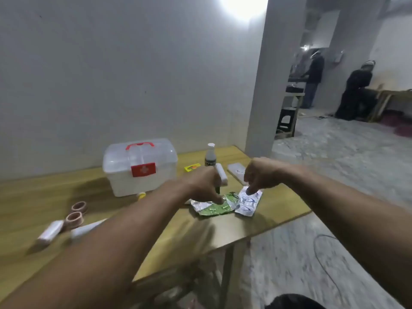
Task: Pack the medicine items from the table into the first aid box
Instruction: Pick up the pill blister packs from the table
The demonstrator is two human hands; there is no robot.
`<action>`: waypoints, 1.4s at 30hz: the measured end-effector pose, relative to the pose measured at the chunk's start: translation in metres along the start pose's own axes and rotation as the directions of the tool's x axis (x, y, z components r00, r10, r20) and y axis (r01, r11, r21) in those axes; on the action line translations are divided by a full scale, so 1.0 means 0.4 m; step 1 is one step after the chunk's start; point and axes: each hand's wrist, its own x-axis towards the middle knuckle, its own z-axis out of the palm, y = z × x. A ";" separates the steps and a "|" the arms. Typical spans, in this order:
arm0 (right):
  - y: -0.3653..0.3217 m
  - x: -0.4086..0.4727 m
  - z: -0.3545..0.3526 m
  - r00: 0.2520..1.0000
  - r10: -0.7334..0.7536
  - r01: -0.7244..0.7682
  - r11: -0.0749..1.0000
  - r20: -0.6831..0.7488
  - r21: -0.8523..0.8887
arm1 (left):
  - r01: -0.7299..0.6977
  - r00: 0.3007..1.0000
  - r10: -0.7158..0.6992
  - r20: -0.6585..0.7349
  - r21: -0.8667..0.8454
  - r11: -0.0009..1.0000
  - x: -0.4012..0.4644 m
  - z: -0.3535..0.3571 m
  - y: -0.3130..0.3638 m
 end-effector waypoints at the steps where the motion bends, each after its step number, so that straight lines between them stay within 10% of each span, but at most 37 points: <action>1: 0.012 -0.001 0.024 0.999 0.045 -0.045 0.999 -0.008 -0.005 | -0.004 1.000 0.004 0.002 0.053 0.999 -0.004 0.023 0.007; 7: 0.081 0.030 0.149 0.929 0.255 -0.217 0.963 -0.267 0.162 | 0.042 0.997 -0.031 -0.067 0.170 0.984 0.002 0.136 -0.005; 15: 0.112 0.086 0.205 0.908 0.419 -0.389 0.853 -0.012 0.348 | 0.179 0.984 -0.171 -0.055 0.223 0.958 0.010 0.193 -0.030; 23: 0.120 0.035 0.203 0.913 0.406 -0.297 0.739 -0.048 0.605 | 0.169 0.982 -0.143 -0.126 0.236 0.957 -0.011 0.200 0.000; 42: 0.433 -0.356 0.238 0.846 0.501 -0.148 0.547 -0.181 0.824 | -0.099 0.971 0.008 -0.241 -0.372 0.923 0.061 0.278 0.418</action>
